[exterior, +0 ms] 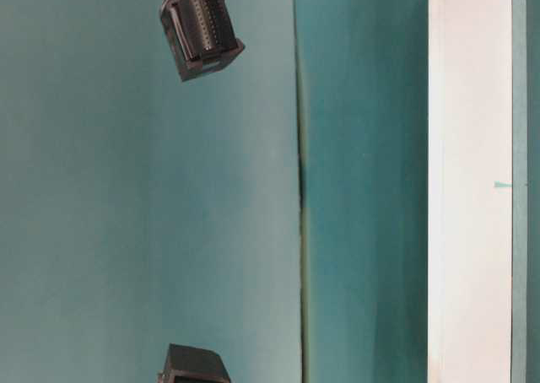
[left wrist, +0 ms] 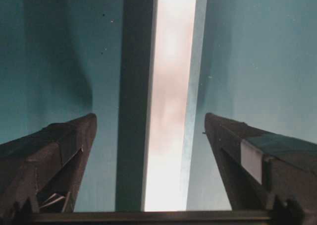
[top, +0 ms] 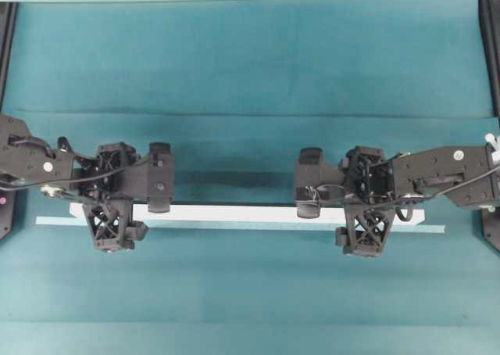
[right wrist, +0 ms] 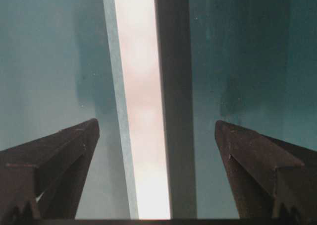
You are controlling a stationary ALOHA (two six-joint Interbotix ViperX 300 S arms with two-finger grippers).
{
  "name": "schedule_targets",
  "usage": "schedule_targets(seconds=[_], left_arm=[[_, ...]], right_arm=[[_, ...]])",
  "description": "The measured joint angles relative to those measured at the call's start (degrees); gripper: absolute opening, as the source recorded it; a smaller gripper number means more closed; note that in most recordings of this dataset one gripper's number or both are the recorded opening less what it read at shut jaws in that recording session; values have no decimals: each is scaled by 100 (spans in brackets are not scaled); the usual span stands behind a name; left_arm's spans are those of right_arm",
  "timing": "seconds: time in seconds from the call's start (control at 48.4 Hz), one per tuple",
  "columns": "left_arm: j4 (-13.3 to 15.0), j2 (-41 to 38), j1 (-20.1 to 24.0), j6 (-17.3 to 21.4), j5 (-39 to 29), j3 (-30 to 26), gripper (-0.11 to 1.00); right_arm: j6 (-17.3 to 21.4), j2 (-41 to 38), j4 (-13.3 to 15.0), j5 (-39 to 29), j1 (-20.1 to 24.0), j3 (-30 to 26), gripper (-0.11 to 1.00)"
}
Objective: Lift a wooden board with both hands.
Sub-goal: 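Close both grippers on the white board near each end, then lift the board with both grippers and move it away from the strip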
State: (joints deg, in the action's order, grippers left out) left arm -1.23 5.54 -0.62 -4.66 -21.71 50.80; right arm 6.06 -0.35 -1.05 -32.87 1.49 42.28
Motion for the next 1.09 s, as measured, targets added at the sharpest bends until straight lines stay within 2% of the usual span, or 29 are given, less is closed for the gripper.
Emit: schedule_targets(seconds=[0.124,0.206,0.289,0.434,0.475,1.094], left_arm=[[0,9,0,-9,-9,-9,93],[0,0,0,-18,-18,-9,84],[0,0,0,-9,-18,0,65],[9,0,-53,0,-18,9,24],[0,9,-70,26,-18,9,17],[0,9,-62,-26,-9,9,17]], right_arm=[[-9,-9,0,62,-9,9,92],[0,-26,0,97,-9,9,84],[0,-35,0,114,-9,9,67],[0,-44,-18,114,9,9,26],[9,-44,-9,105,9,9,21],[0,-44,-26,97,9,9,21]])
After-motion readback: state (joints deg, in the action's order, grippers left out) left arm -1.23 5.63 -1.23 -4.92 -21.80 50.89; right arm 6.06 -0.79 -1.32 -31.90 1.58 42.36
